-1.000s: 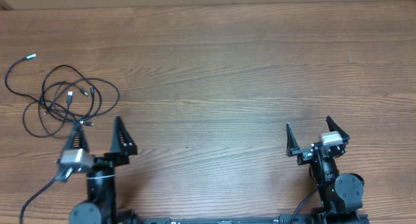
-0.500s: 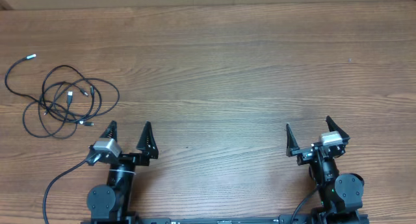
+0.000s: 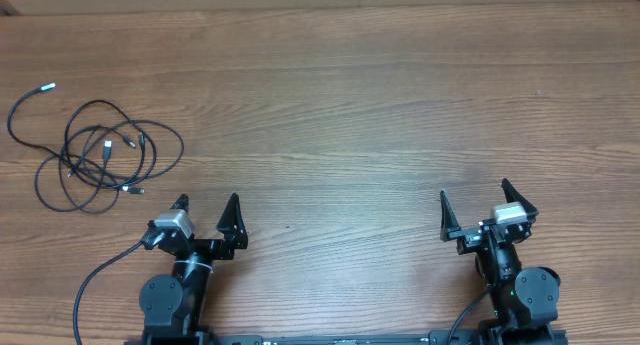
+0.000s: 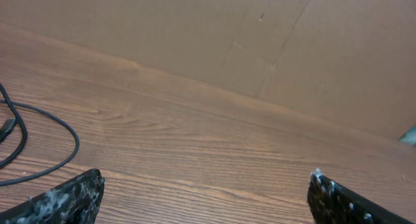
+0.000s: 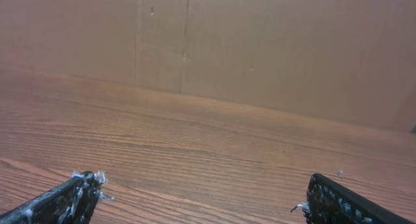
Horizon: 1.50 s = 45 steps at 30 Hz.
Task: Untangle cables
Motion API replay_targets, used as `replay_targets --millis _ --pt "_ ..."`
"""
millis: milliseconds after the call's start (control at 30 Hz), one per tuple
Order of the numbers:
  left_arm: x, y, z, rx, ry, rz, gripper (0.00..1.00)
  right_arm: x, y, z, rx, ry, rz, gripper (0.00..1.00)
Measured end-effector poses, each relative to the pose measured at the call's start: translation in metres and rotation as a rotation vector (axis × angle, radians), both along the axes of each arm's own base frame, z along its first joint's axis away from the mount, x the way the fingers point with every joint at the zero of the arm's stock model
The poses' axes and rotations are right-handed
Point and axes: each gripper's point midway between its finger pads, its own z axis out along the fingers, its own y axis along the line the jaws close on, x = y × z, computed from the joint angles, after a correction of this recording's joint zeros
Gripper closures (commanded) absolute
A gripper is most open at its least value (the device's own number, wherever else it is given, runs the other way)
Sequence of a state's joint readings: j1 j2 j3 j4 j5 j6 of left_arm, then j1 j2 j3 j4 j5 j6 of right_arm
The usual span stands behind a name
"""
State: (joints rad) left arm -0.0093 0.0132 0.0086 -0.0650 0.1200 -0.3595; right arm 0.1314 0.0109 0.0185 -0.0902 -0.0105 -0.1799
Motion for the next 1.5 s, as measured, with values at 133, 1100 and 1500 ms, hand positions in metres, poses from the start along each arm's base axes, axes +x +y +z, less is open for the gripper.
replay_targets --millis 133,1100,1500 --pt "0.0000 0.0000 0.0000 0.000 0.000 0.000 0.01 0.0000 0.0001 0.0000 0.000 0.000 0.000 0.00" --pt "0.0005 0.0046 -0.0009 0.230 -0.023 0.011 0.01 0.0000 0.0000 0.0000 0.000 0.000 0.000 0.00" --pt "0.0005 0.0046 -0.0008 0.237 -0.024 0.010 0.00 0.0000 0.0000 0.0001 0.000 0.000 0.000 0.00"
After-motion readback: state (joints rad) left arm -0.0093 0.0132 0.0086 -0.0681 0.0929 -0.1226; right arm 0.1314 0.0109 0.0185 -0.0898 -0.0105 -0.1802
